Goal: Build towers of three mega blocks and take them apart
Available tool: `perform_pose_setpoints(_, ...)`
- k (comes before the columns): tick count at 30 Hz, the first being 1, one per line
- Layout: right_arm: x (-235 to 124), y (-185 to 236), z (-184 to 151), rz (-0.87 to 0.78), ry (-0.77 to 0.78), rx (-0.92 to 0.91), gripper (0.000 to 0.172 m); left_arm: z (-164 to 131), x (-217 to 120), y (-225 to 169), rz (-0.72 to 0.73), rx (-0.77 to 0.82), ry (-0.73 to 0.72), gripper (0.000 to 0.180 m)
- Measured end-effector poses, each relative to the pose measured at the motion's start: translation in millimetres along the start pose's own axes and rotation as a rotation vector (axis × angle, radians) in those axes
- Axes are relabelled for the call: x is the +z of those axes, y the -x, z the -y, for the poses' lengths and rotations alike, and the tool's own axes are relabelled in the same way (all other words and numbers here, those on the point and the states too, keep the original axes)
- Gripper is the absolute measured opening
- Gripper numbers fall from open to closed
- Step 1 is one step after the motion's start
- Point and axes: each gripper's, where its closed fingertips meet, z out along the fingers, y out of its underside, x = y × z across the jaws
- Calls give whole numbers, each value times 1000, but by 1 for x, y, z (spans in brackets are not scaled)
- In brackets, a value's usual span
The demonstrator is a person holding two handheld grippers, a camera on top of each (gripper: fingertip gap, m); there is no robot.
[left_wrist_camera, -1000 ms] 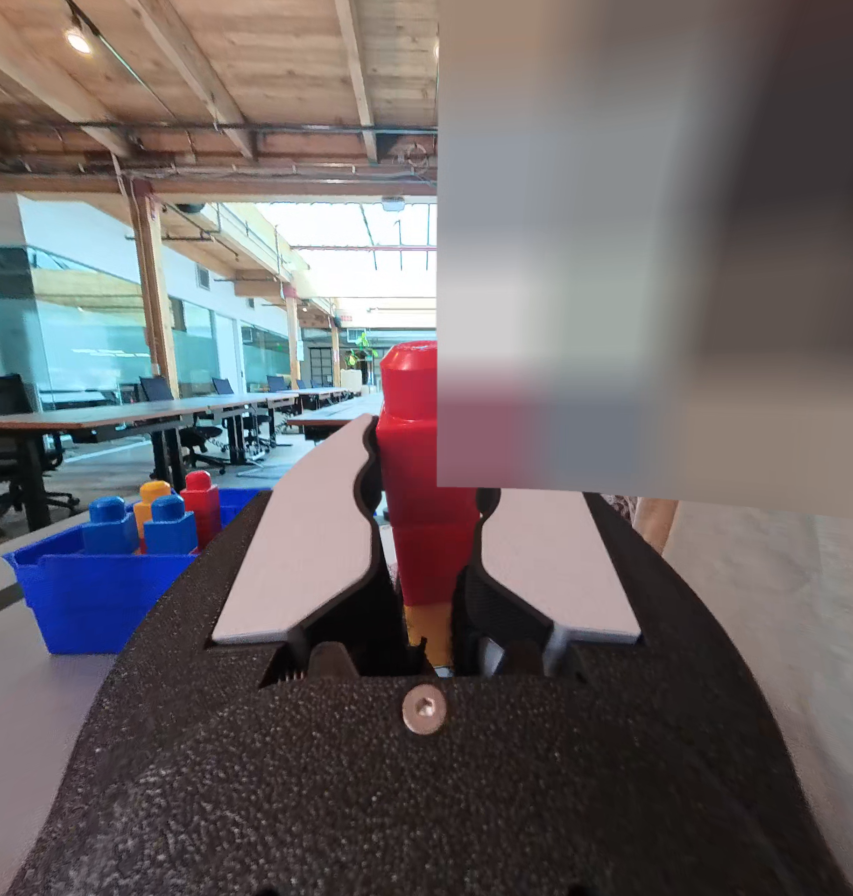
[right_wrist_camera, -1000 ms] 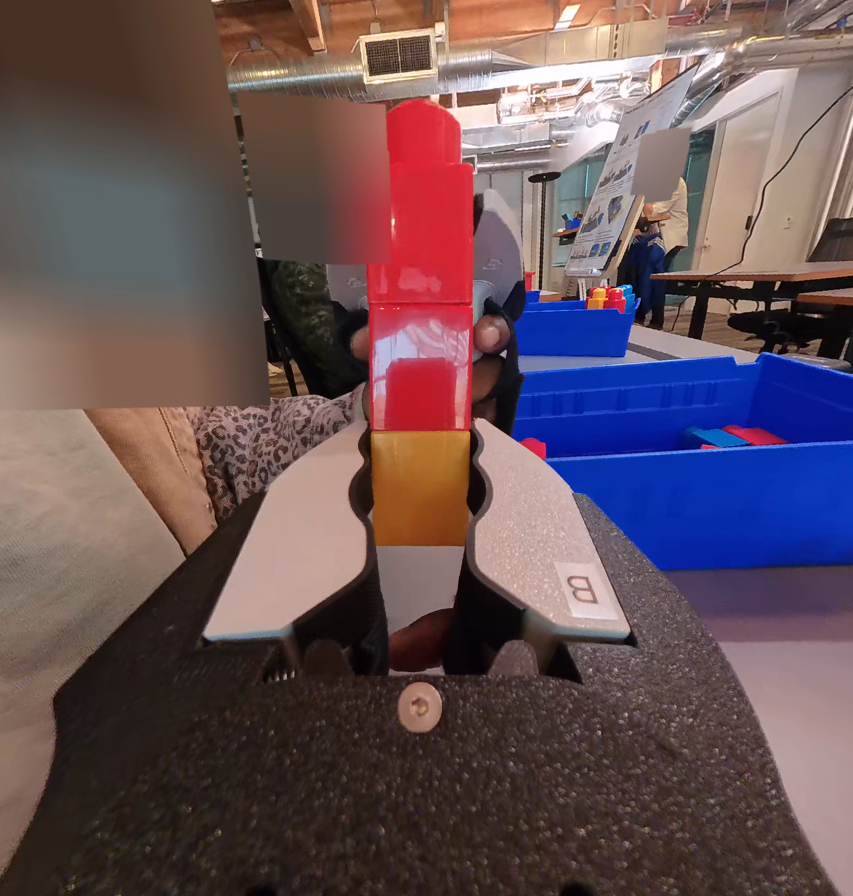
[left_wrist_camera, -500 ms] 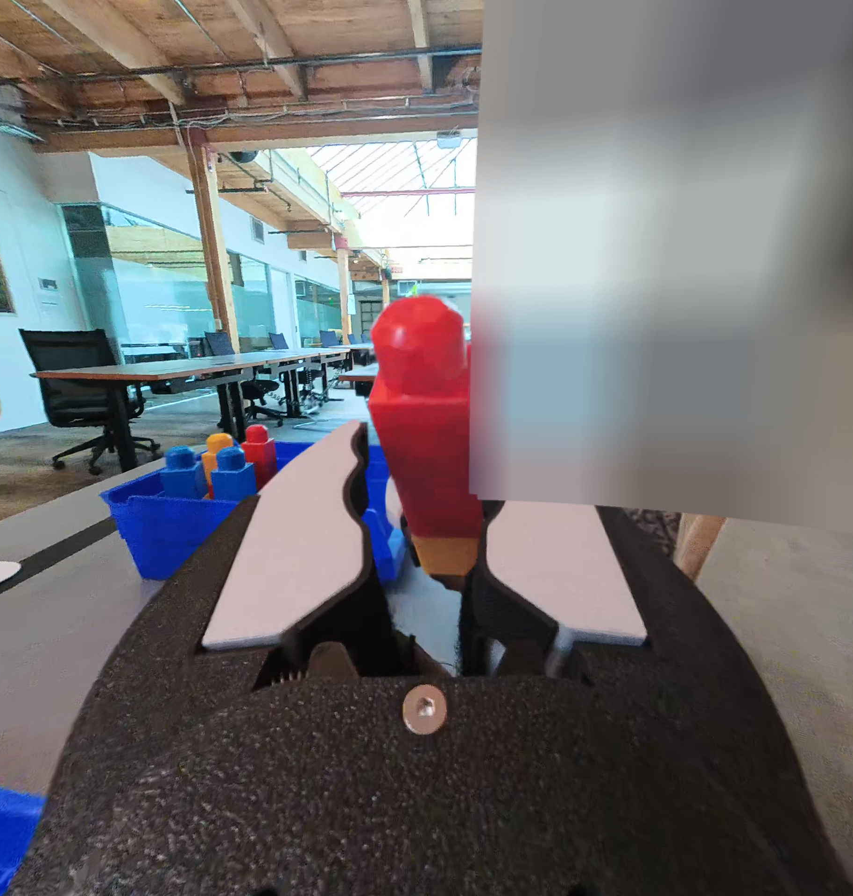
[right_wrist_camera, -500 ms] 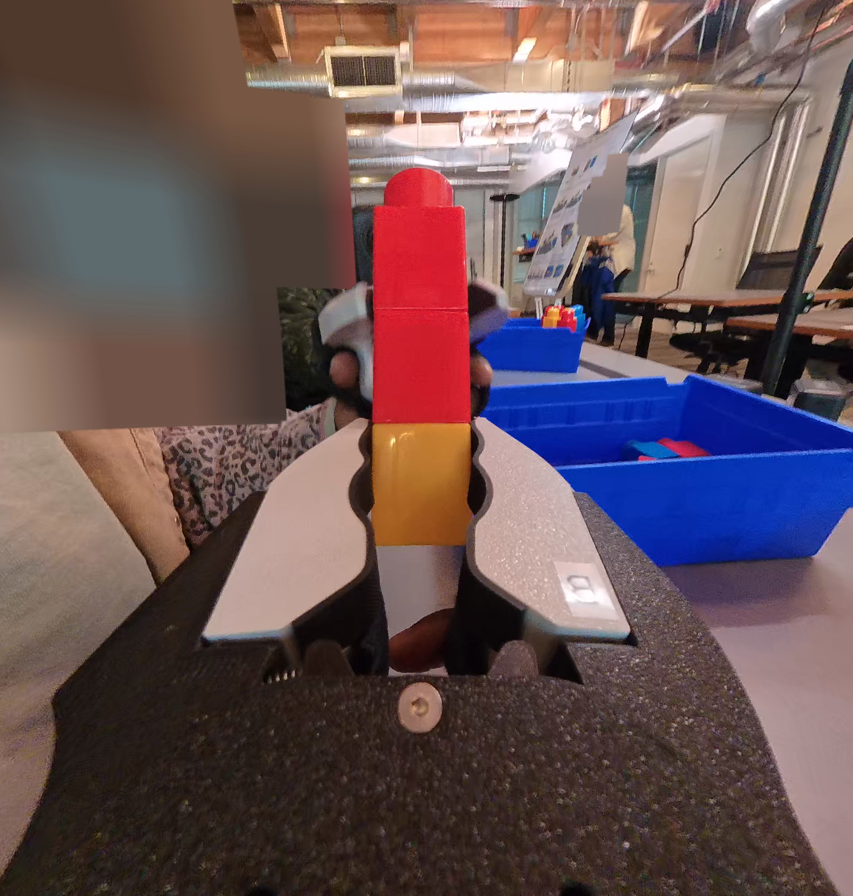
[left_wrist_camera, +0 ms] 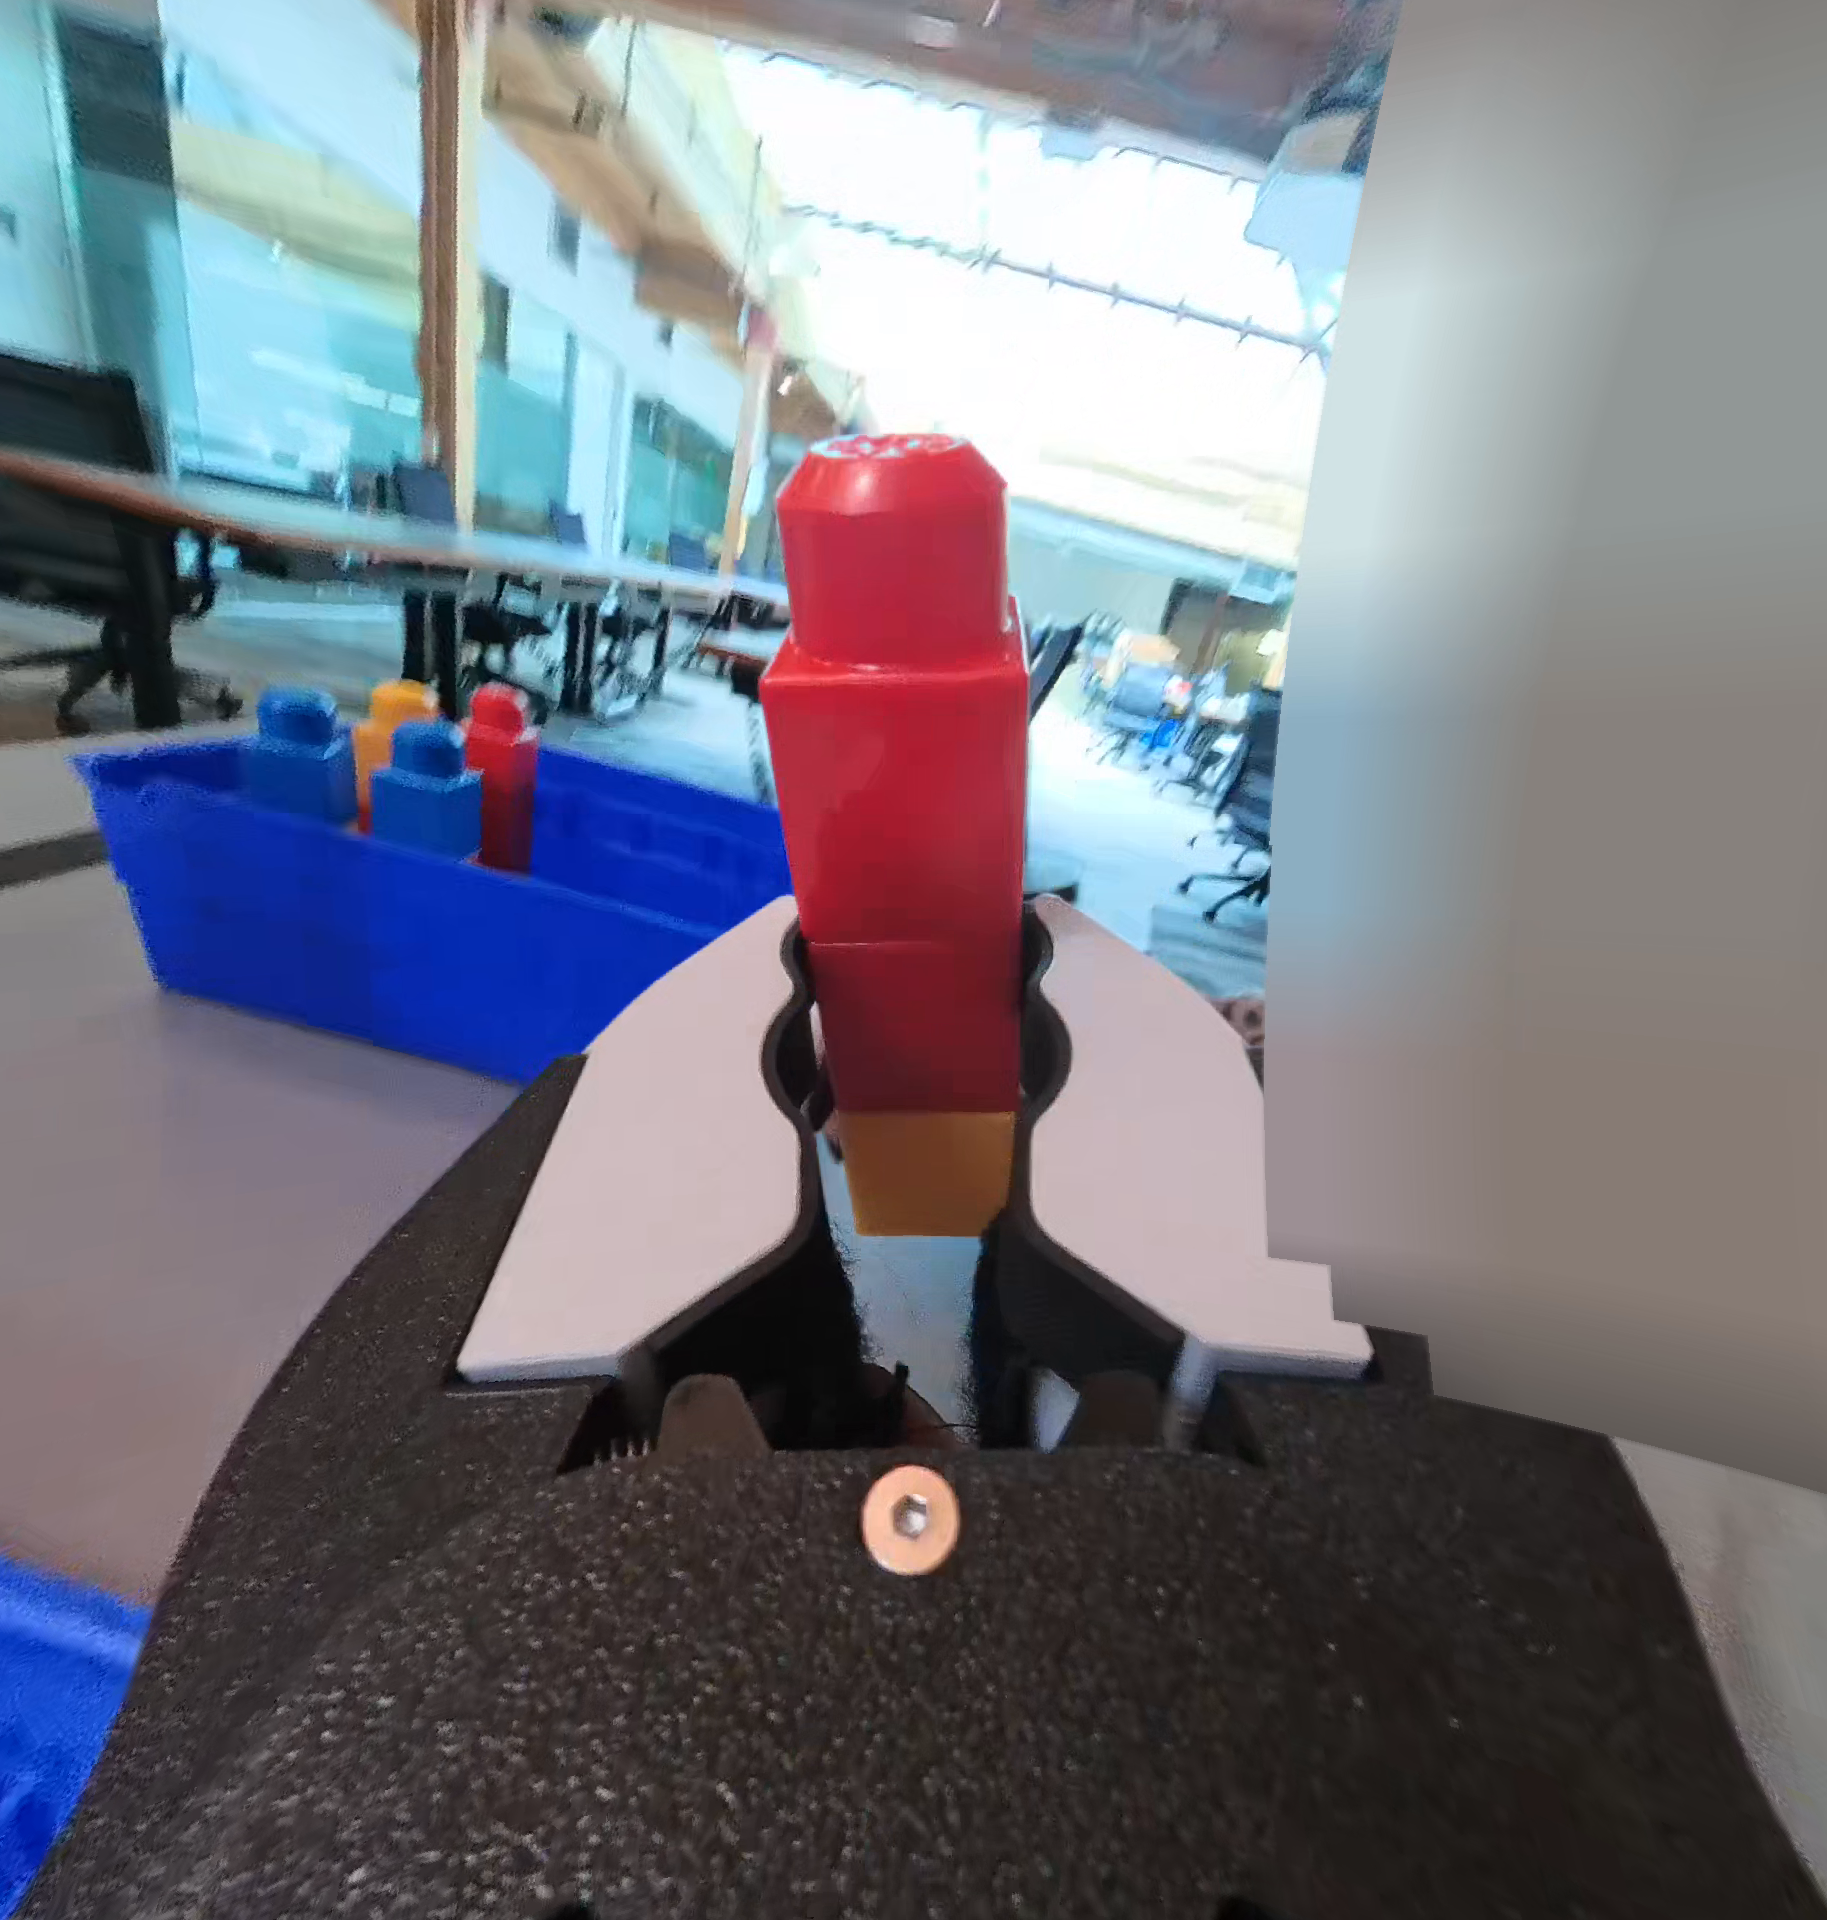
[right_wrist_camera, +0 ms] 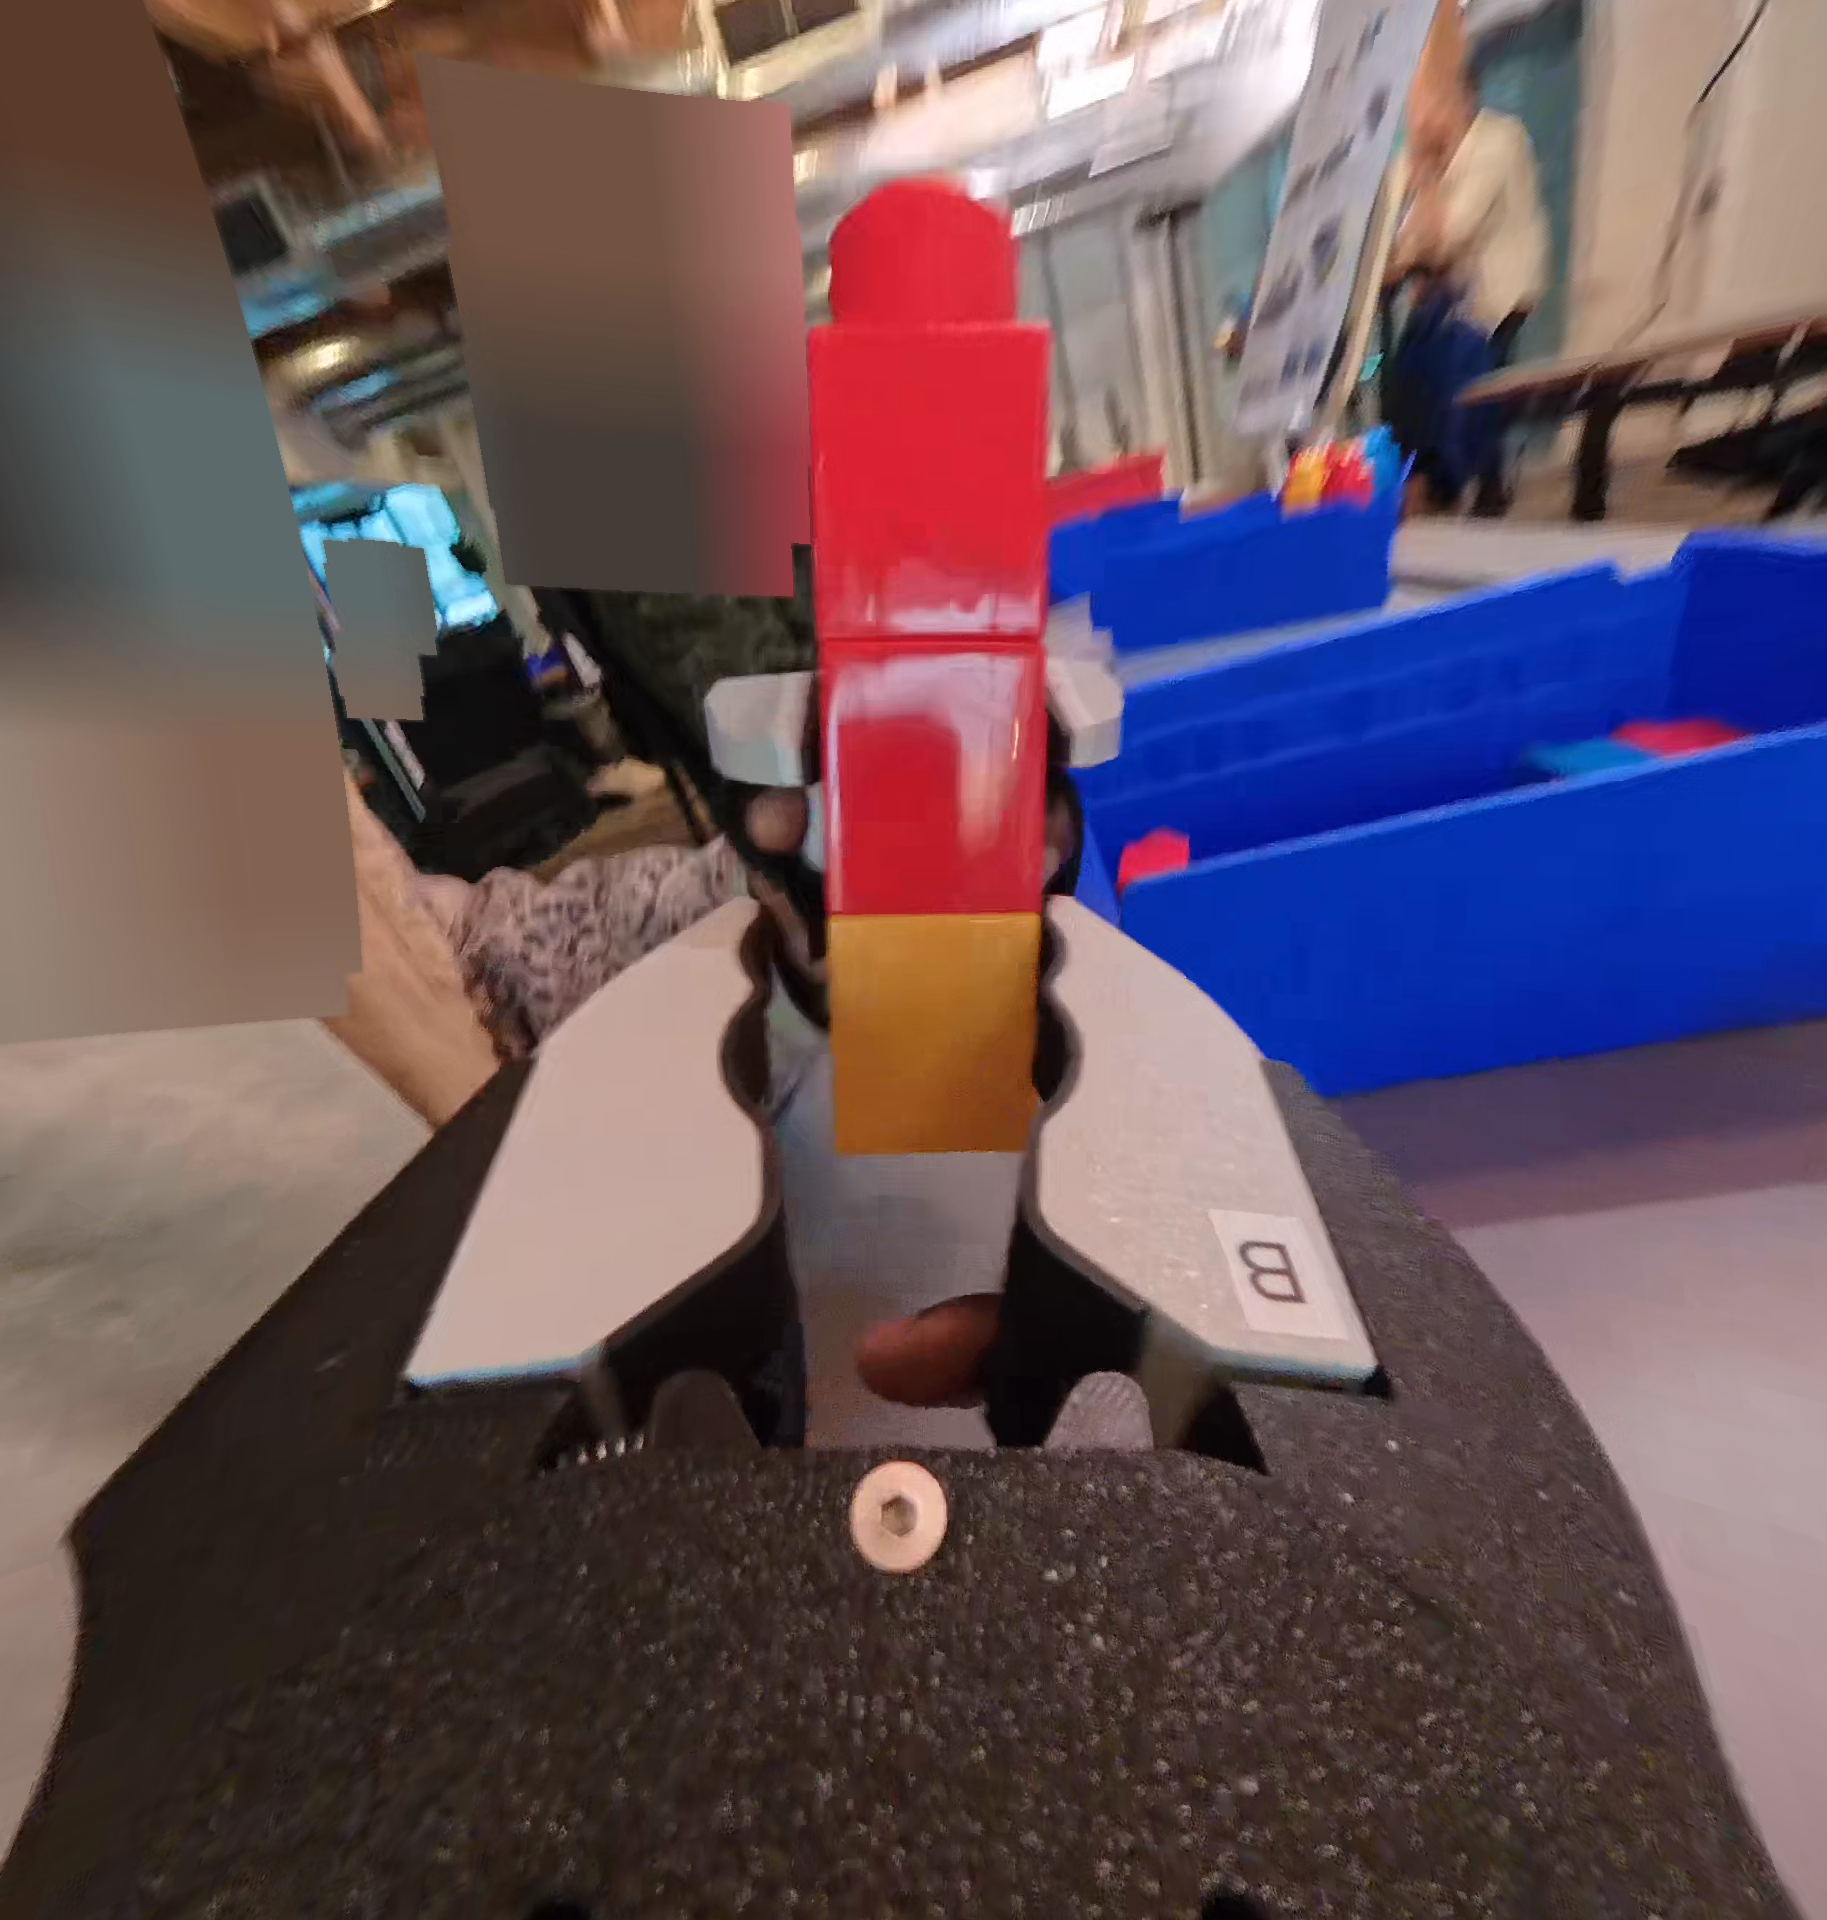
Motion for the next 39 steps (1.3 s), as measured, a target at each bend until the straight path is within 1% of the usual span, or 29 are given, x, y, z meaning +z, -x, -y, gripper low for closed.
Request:
perform_pose_setpoints(1, -3, -4, -4, -9, 45, 16, 61, -6, -1, 5, 31, -13, 52, 36)
perform_pose_setpoints(2, -7, -9, -4, -38, 55, 16, 69, -15, -2, 8, 45, -30, 122, 36)
perform_pose_setpoints(3, -10, -12, 2, -59, 23, 9, 73, -25, -4, 9, 44, -53, 202, 36)
perform_pose_setpoints(4, -14, -14, 11, -71, -38, 12, 70, -34, -5, 9, 44, -74, 271, 36)
perform_pose_setpoints(6, -17, -15, 24, -61, -142, 65, 62, -48, -4, 7, 35, -93, 357, 36)
perform_pose_setpoints(8, -14, -17, 19, -55, -126, 113, 59, -58, 0, 2, 9, -113, 406, 36)
perform_pose_setpoints(10, -10, -10, 12, -5, -94, 85, 36, -66, 4, -2, -3, -124, 448, 36)
perform_pose_setpoints(18, -13, 1, 16, 54, -128, 39, 36, -61, 5, -11, -39, -109, 428, 36)
perform_pose_setpoints(23, -13, 3, 16, 52, -118, 13, 36, -61, 5, -12, -43, -88, 430, 36)
perform_pose_setpoints(26, -15, 5, 27, 22, -135, -12, 36, -52, 7, -14, -51, -75, 384, 36)
perform_pose_setpoints(27, -20, 5, 35, -5, -160, -37, 36, -47, 7, -14, -49, -66, 364, 43)
perform_pose_setpoints(28, -27, 3, 46, -47, -184, -62, 36, -42, 5, -11, -26, -47, 342, 55)
perform_pose_setpoints(30, -51, -11, 67, -200, -221, -124, 36, -28, -4, 8, 102, 13, 300, 71)
perform_pose_setpoints(32, -86, -36, 86, -435, -250, -210, 36, -10, -22, 34, 288, 93, 257, 85)
perform_pose_setpoints(35, -148, -73, 109, -764, -323, -251, 36, 20, -51, 59, 491, 173, 197, 107)
perform_pose_setpoints(37, -189, -100, 116, -961, -337, -255, 36, 33, -69, 68, 581, 199, 180, 108)
perform_pose_setpoints(39, -222, -134, 113, -1115, -304, -225, 36, 44, -81, 71, 627, 218, 150, 105)
